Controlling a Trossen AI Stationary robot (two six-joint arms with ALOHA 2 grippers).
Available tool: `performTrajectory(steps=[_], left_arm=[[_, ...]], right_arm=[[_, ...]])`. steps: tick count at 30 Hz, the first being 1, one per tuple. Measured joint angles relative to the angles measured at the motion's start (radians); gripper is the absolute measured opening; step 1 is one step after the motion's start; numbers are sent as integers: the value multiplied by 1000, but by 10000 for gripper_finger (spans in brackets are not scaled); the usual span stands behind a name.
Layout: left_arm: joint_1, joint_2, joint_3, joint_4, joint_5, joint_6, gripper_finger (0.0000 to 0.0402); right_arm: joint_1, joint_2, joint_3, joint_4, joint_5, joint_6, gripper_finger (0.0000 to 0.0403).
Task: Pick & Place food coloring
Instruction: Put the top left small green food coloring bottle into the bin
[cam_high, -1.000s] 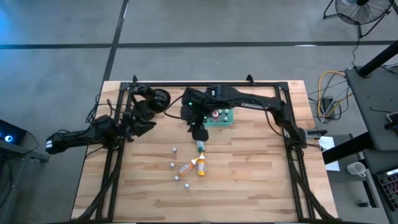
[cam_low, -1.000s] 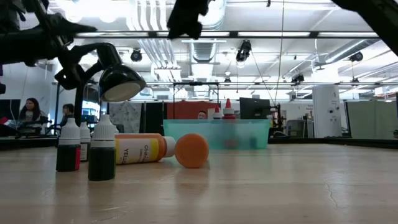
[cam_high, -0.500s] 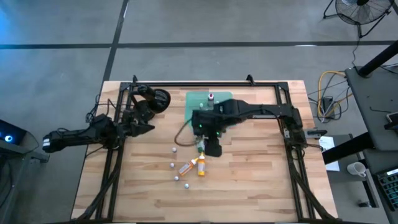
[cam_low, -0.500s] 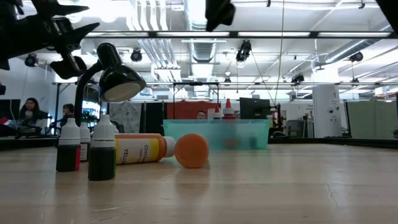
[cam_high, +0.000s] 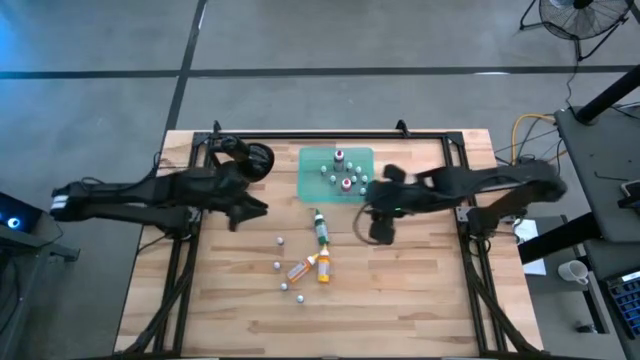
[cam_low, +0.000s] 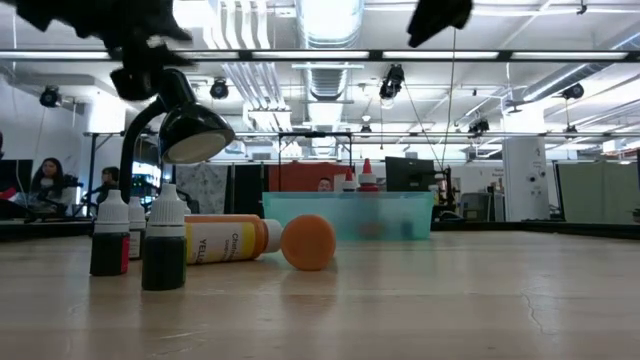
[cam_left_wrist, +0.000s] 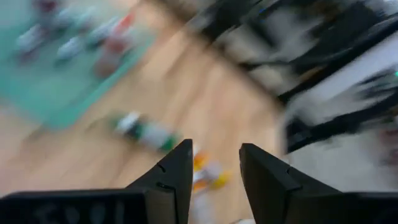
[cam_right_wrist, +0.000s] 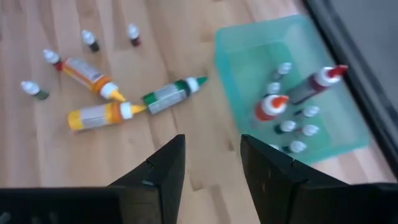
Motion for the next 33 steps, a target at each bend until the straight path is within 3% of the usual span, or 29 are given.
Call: performTrajectory(steps=[5, 15, 18, 22, 24, 27, 33], left_arm=[[-28, 144, 74, -171, -23, -33, 106], [-187, 378, 125, -159, -29, -156, 106], [-208, 450, 146, -159, 52, -160, 106], [-207, 527, 167, -92, 279, -155, 106], [-208, 562, 180, -94, 334, -158, 106], [-222, 580, 221, -184, 258, -115, 104], [-255, 586, 285, -419, -94, 159, 92]], right_arm=[[0, -164, -163, 43, 57, -4, 143], [-10, -345, -366, 93, 128, -202, 136], [-31, -377, -412, 151, 140, -263, 132], [-80, -391, -454, 232, 139, -292, 127], [-105, -392, -463, 256, 137, -292, 126], [-134, -392, -471, 250, 137, -291, 125], [-195, -386, -476, 253, 137, -296, 127]])
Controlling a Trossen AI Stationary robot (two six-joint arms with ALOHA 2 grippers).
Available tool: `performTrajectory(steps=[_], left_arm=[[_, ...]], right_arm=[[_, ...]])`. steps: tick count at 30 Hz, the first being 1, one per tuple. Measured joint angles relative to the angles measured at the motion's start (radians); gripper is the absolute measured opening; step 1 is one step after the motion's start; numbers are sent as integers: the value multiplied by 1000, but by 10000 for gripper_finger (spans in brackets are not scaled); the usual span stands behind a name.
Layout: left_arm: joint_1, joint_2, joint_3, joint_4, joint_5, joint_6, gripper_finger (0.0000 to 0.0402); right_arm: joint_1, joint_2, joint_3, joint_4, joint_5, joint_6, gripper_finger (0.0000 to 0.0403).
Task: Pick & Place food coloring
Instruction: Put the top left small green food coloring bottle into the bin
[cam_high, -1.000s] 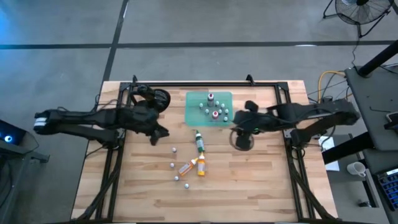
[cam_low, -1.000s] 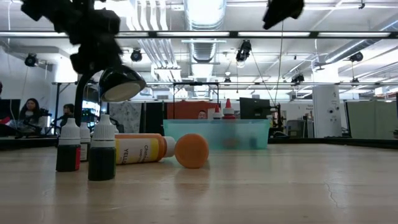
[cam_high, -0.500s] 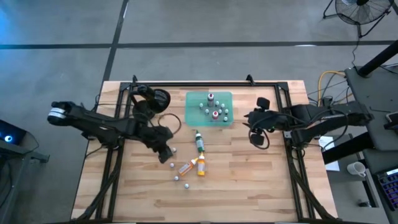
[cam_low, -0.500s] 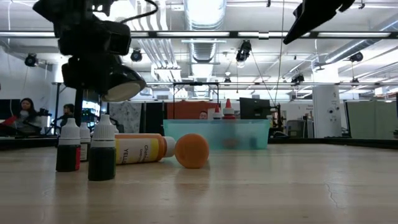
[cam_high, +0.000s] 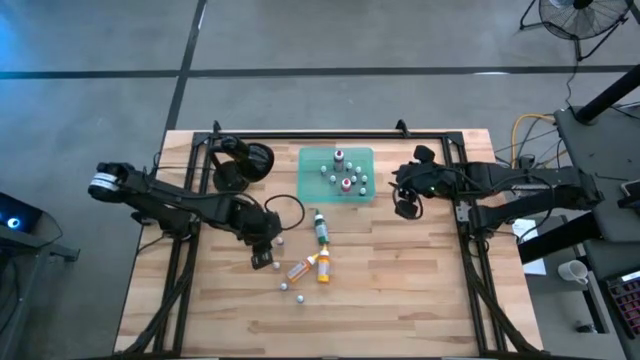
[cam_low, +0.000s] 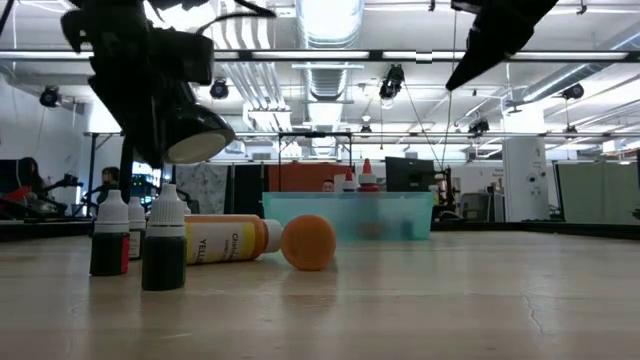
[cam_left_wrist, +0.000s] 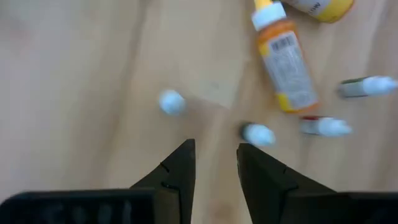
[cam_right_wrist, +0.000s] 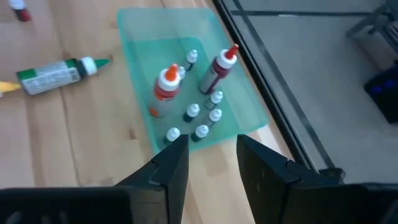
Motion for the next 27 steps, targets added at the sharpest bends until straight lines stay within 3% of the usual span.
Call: performTrajectory(steps=[4, 10, 27], left_arm=[[2, 4, -13, 36, 11, 225, 90], [6, 49, -14, 58, 1, 365, 90], [24, 131, -27, 163, -91, 418, 90]], right_arm=[[-35, -1, 10, 1, 0, -3, 123], [-57, -2, 14, 0, -2, 22, 125], [-56, -1, 14, -2, -3, 33, 123]])
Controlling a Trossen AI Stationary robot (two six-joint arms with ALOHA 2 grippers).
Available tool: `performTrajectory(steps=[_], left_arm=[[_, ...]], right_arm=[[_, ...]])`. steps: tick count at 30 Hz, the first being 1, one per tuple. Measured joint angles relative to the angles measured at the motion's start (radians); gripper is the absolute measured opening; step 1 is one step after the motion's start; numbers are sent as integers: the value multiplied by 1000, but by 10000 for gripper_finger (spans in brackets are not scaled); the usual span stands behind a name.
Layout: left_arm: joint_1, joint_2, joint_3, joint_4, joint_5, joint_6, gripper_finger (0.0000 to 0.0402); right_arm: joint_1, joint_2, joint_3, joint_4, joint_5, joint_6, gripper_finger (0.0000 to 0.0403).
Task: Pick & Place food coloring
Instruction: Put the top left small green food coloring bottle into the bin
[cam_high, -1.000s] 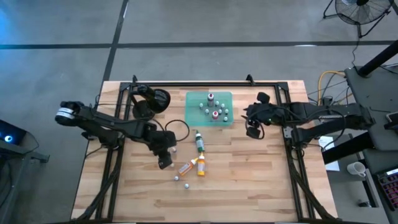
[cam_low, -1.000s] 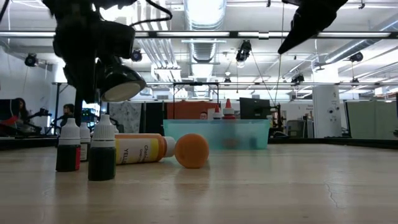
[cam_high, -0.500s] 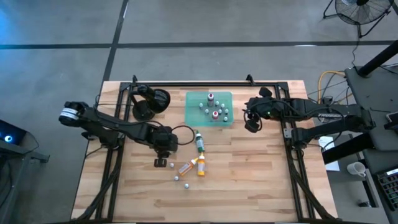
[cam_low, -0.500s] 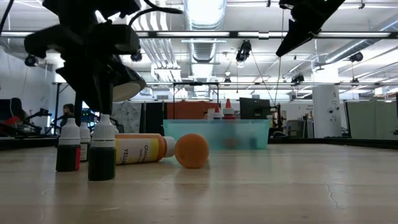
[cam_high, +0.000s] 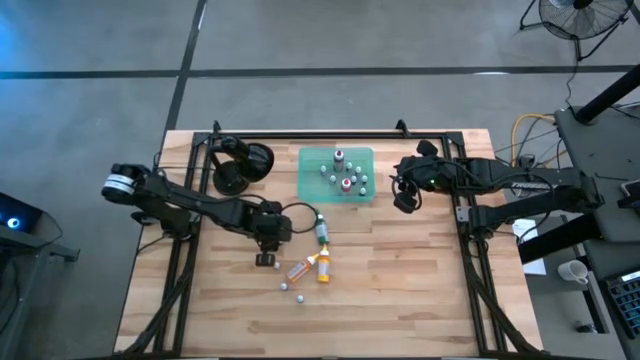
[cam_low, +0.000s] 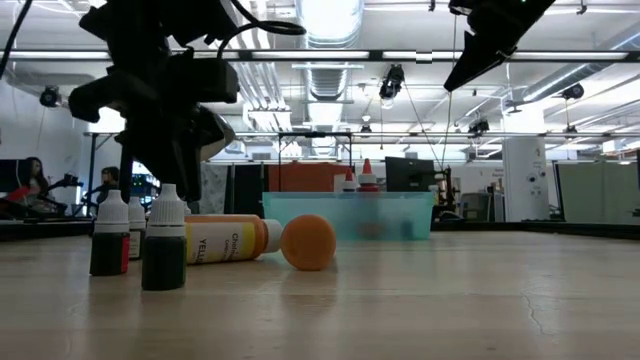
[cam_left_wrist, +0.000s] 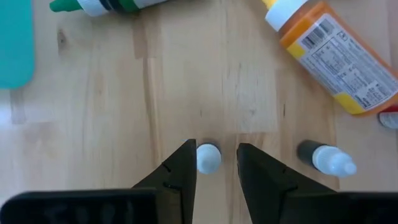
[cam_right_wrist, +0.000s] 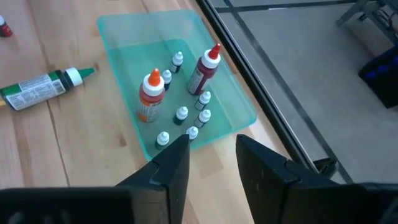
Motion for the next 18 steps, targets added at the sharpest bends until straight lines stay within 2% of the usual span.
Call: performTrajectory(steps=[18], left_arm=[[1, 77, 0, -5, 0, -5, 90]], right_arm=[[0, 0, 0, -5, 0, -33, 117]])
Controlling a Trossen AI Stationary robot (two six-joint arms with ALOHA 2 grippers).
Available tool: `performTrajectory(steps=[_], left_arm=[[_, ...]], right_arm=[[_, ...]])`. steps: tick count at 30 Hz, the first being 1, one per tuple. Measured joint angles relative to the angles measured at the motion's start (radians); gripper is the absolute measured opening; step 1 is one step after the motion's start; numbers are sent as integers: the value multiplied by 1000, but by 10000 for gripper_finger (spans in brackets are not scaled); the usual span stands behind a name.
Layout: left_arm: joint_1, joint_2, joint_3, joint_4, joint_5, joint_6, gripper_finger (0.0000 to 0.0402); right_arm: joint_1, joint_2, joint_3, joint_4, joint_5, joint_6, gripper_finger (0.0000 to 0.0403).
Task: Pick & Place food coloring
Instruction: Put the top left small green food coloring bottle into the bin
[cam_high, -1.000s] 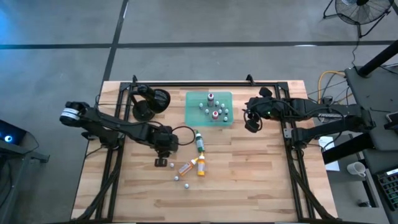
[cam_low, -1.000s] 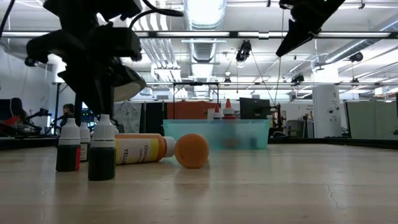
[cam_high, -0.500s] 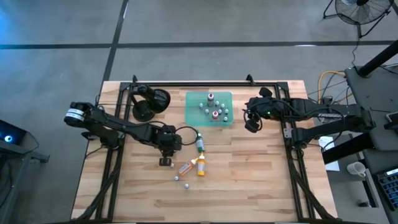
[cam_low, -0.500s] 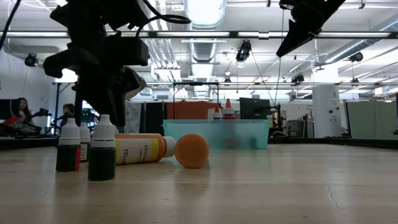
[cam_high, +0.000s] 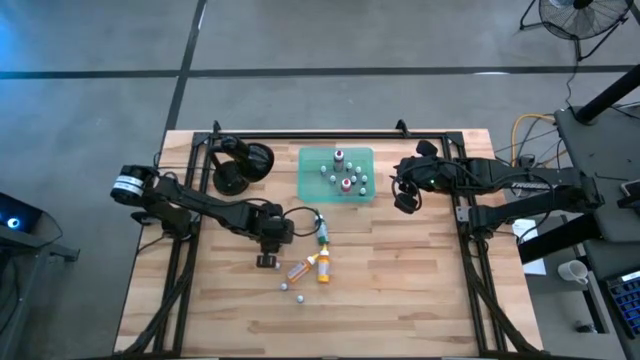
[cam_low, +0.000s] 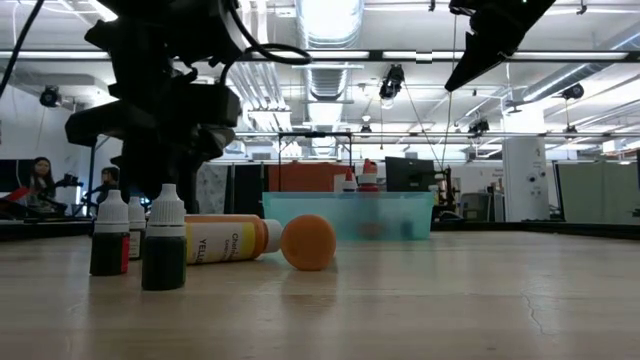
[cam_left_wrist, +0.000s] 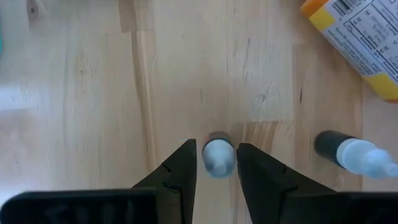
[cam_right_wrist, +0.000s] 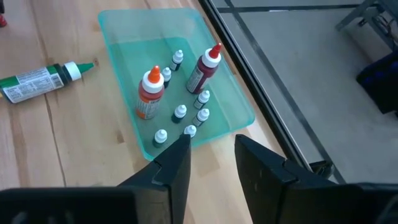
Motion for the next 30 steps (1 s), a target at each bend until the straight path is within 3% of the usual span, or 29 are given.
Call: performTrajectory(steps=[18, 30], left_arm=[[3, -2, 0, -23, -16, -1, 87], [8, -4, 3, -5, -34, -16, 28]], right_arm=[[0, 1, 0, 2, 0, 4, 113], [-1, 1, 0, 2, 0, 4, 112]])
